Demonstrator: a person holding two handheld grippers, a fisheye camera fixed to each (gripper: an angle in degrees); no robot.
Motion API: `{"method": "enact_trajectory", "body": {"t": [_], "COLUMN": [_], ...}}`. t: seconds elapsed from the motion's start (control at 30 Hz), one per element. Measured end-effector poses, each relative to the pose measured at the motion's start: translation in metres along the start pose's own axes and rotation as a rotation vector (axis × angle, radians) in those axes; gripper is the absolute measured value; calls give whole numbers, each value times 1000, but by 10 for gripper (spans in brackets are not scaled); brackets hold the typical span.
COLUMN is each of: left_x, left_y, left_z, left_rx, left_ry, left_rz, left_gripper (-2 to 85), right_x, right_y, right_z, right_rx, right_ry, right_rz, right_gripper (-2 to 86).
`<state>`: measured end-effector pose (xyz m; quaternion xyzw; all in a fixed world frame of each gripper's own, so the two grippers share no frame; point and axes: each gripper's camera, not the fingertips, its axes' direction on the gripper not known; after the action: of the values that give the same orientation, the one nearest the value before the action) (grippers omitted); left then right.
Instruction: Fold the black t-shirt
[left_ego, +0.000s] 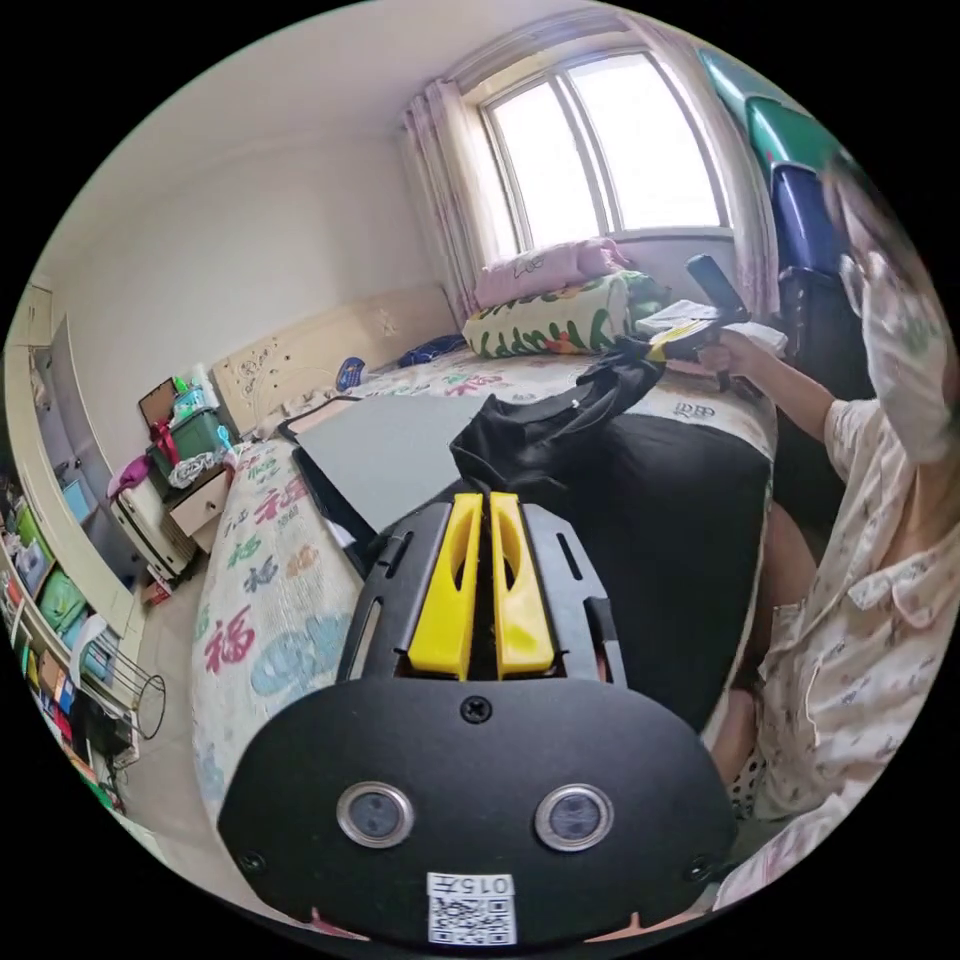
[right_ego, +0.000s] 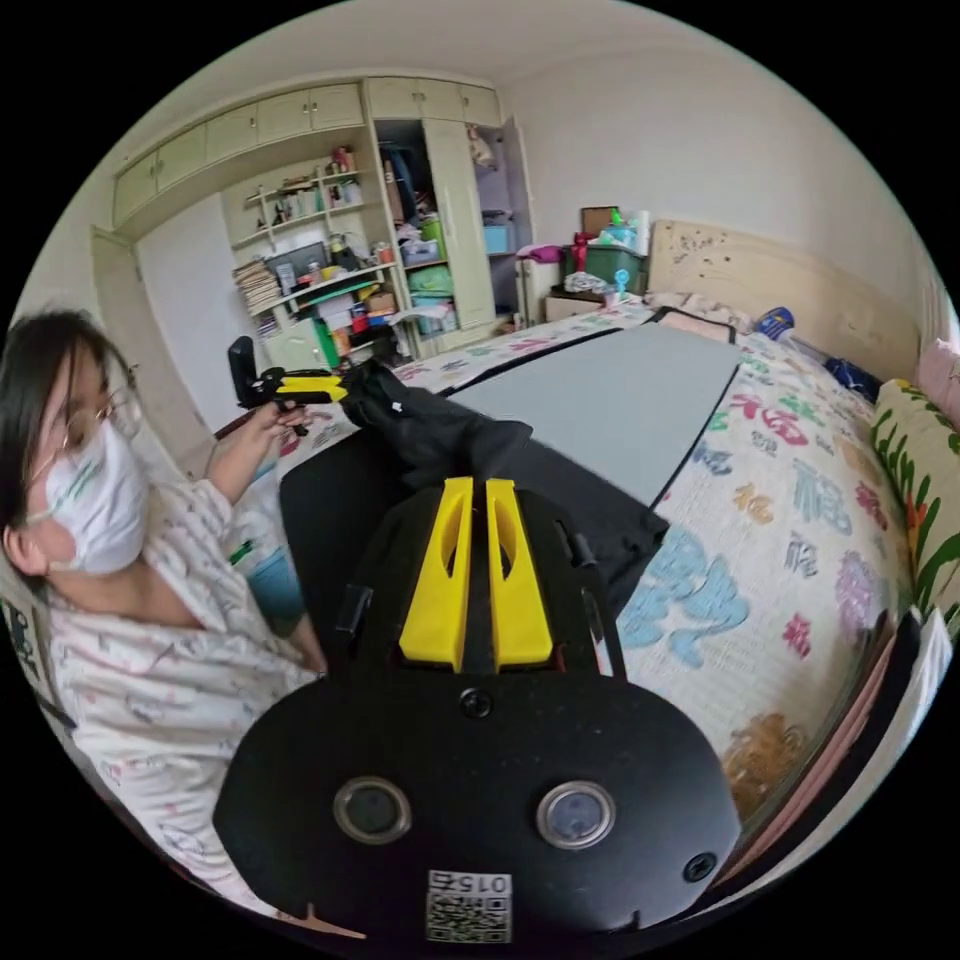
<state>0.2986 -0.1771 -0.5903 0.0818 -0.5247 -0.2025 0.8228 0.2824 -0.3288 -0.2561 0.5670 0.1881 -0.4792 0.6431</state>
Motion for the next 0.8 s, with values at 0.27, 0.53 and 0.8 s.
{"method": "enact_trajectory", "body": {"t": [0.27, 0.53, 0.8], "left_x": [69, 91, 39], "left_y": [116, 195, 220], "left_z": [-37, -36, -79], "left_rx": [54, -80, 118], "left_ry": [-2, 126, 180], "left_rz": [2, 9, -220], "left_gripper": [7, 5, -2], "right_x": [-62, -69, -43], "right_y": [84, 161, 178], "right_z": [-58, -85, -172], "right_rx": [20, -74, 160], "right_ry": [-39, -110, -149], "right_rz": [4, 51, 134], "right_gripper": [6, 14, 22]}}
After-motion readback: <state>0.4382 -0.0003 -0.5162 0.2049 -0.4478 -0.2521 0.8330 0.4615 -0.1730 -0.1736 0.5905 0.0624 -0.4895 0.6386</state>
